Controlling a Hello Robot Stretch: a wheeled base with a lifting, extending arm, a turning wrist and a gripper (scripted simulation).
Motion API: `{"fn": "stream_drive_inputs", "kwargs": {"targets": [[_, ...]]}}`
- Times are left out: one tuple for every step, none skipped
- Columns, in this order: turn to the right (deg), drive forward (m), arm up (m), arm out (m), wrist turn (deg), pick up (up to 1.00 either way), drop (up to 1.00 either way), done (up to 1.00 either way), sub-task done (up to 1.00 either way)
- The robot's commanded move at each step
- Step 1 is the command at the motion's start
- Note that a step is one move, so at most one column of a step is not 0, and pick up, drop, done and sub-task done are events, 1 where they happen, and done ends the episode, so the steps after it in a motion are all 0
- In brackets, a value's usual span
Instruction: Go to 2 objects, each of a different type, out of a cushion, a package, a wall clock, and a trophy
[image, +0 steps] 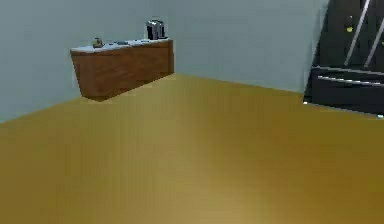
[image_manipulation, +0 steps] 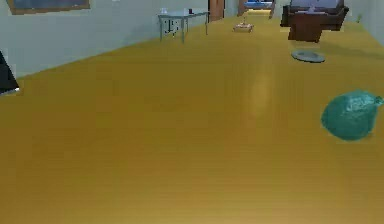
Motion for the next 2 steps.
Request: {"fn": "stream_drive_inputs", "kwargs": {"targets": [[45.0, 0.0, 0.0, 0.0, 0.0, 0.0, 0.0, 0.0, 0.0], [6.0, 0.0, 0.0, 0.0, 0.0, 0.0, 0.0, 0.0, 0.0]]}}
